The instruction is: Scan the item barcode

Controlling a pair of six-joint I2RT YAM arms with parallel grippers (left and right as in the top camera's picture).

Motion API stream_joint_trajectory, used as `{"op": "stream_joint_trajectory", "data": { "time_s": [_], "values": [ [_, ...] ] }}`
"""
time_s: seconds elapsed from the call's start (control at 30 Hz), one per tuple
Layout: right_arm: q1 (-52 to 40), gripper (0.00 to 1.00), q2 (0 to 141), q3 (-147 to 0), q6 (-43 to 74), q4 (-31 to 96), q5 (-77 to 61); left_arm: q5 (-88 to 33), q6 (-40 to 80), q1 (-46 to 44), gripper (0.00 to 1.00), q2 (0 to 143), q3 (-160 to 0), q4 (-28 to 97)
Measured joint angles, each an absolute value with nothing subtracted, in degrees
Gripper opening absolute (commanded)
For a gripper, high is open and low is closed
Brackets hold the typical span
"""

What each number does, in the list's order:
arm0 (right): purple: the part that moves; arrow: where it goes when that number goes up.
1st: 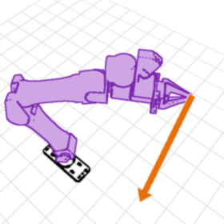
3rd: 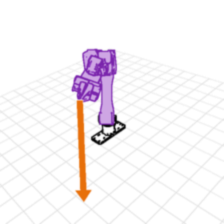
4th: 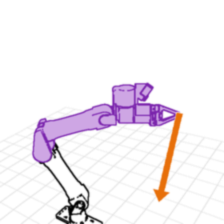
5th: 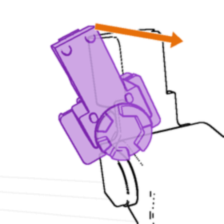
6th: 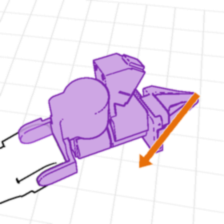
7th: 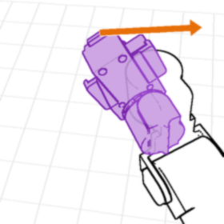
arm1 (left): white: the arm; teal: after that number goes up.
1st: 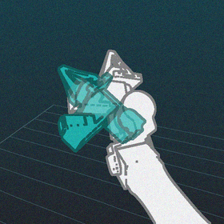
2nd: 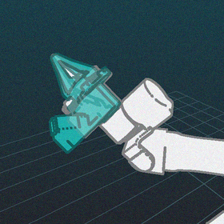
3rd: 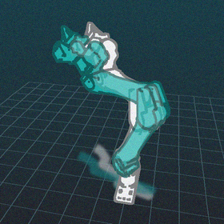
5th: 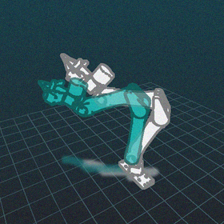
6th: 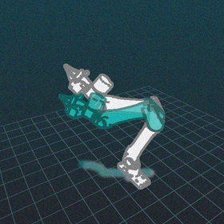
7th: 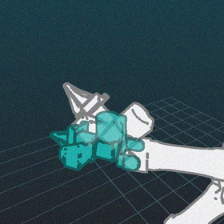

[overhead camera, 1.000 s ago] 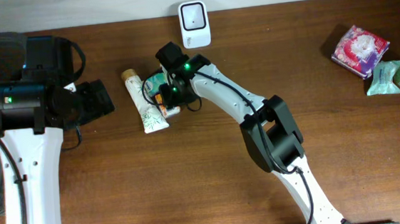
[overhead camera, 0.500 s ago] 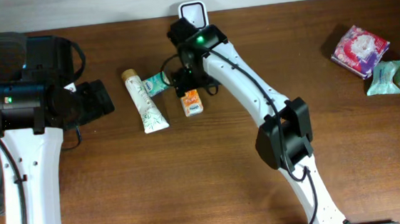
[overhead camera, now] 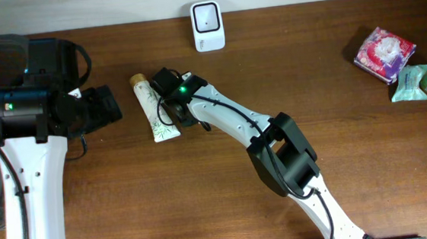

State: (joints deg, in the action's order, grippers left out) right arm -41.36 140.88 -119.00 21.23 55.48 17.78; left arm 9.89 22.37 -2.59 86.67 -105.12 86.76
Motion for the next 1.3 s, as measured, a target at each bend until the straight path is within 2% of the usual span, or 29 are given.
{"op": "stream_joint_trajectory", "data": {
  "time_s": [0.13,0.2,0.27,0.33,0.37,0.47,0.53,0.6,0.7,0.73,0.77,0.8,0.83,0.93,0.97,1.03,1.13,1.17,1.2,1.27,1.3],
  "values": [
    [-41.4,0.04,140.8,-119.1,21.2,55.9,17.8,9.9,22.4,-2.6,0.99,86.7,-105.1,86.8],
    [-40.6,0.04,140.8,-123.3,20.8,64.7,14.7,9.9,22.4,-2.6,0.99,86.7,-105.1,86.8],
    [-36.7,0.04,140.6,-133.2,16.5,71.5,1.8,9.9,22.4,-2.6,0.99,86.7,-105.1,86.7],
    [-31.7,0.04,140.3,-135.8,11.1,73.5,-15.4,9.9,22.4,-2.6,0.99,86.7,-105.1,86.8],
    [-28.0,0.04,140.3,-134.8,8.4,73.6,-25.6,9.9,22.4,-2.6,0.99,86.7,-105.1,86.8],
    [-21.4,0.04,140.1,-123.5,5.8,67.4,-41.6,9.9,22.4,-2.6,0.99,86.7,-105.1,86.8],
    [-19.9,0.04,139.9,-112.7,6.3,56.4,-49.7,9.9,22.4,-2.6,0.99,86.7,-105.1,86.7],
    [-17.3,0.06,140.1,-107.3,8.1,53.1,-54.5,9.9,22.4,-2.6,0.99,86.7,-105.1,86.7],
    [-9.8,0.54,140.1,-106.1,9.3,57.6,-49.8,9.9,22.4,-2.6,0.99,86.7,-105.1,86.8],
    [-8.7,0.57,139.5,-106.9,9.2,58.5,-48.0,9.9,22.4,-2.6,0.99,86.7,-105.1,86.8],
    [-8.3,0.62,139.7,-109.3,9.0,64.4,-45.5,9.9,22.4,-2.6,0.99,86.7,-105.1,86.8],
    [-8.3,0.63,139.3,-114.5,7.0,70.2,-40.7,9.9,22.4,-2.6,0.99,86.7,-105.1,86.8],
    [-8.3,0.63,139.1,-116.8,6.0,72.2,-39.3,9.9,22.4,-2.6,0.99,86.7,-105.1,86.7],
    [-11.2,0.72,138.4,-119.4,2.4,72.0,-34.6,9.9,22.4,-2.6,0.99,86.7,-105.1,86.7],
    [-13.7,0.72,138.4,-118.6,2.0,70.1,-31.5,9.9,22.4,-2.6,0.99,86.7,-105.1,86.7],
    [-18.4,0.52,138.4,-116.7,1.4,67.2,-29.1,9.9,22.4,-2.6,0.99,86.7,-105.1,86.7],
    [-20.2,0.52,138.4,-114.7,1.3,63.8,-29.9,9.9,22.4,-2.6,0.99,86.7,-105.1,86.8],
    [-20.1,0.48,138.4,-114.7,1.3,63.5,-30.1,9.9,22.4,-2.6,0.99,86.7,-105.1,86.8],
    [-20.1,0.38,138.4,-114.6,1.3,63.3,-30.2,9.9,22.4,-2.6,0.99,86.7,-105.1,86.8],
    [-20.1,0.05,138.5,-113.3,1.0,61.4,-30.7,9.9,22.4,-2.6,0.99,86.7,-105.1,86.8],
    [-20.1,0.04,138.8,-111.7,1.5,60.2,-31.1,9.9,22.4,-2.6,0.99,86.7,-105.1,86.7]
  ]
}}
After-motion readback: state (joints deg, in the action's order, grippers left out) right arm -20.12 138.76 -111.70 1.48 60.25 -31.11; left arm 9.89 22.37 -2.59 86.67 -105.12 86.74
